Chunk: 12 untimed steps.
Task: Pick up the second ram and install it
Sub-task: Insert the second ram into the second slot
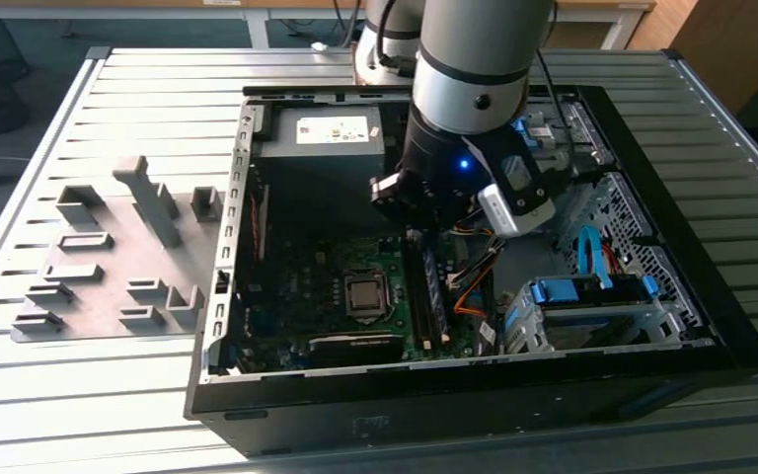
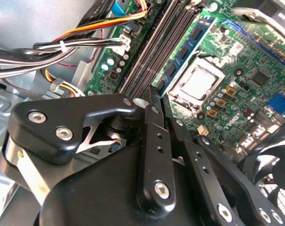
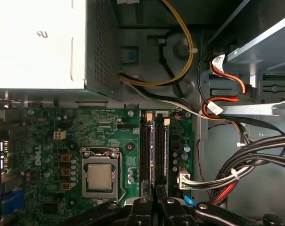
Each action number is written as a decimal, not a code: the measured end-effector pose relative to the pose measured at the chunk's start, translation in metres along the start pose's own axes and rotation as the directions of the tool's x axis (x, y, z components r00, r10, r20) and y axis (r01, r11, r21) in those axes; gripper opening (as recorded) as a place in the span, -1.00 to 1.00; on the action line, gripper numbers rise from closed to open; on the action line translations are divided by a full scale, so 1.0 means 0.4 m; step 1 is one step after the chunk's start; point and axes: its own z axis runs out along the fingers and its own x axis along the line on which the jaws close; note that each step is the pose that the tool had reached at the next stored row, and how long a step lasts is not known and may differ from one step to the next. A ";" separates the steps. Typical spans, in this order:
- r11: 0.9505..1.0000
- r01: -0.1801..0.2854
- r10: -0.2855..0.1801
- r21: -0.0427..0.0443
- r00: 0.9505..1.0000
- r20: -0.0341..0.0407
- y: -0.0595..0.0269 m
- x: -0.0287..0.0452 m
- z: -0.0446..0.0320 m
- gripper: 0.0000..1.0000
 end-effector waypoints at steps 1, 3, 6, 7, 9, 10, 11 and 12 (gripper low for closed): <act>1.000 -0.001 0.001 0.000 1.000 0.000 0.000 0.000 0.004 -0.73; 1.000 -0.003 0.003 0.000 1.000 0.000 0.000 0.000 0.014 -0.73; 1.000 -0.005 0.005 0.000 1.000 0.000 0.000 -0.001 0.027 -0.73; 1.000 -0.006 0.006 0.000 1.000 0.000 -0.001 -0.001 0.032 -0.73; 1.000 -0.006 0.006 0.000 1.000 0.000 -0.001 -0.001 0.041 -0.73; 1.000 -0.006 0.006 0.000 1.000 0.000 -0.001 -0.001 0.045 -0.73; 1.000 -0.006 0.006 0.000 1.000 0.000 -0.001 -0.001 0.050 -0.73; 1.000 -0.006 0.006 0.000 1.000 0.000 -0.002 -0.001 0.054 -0.73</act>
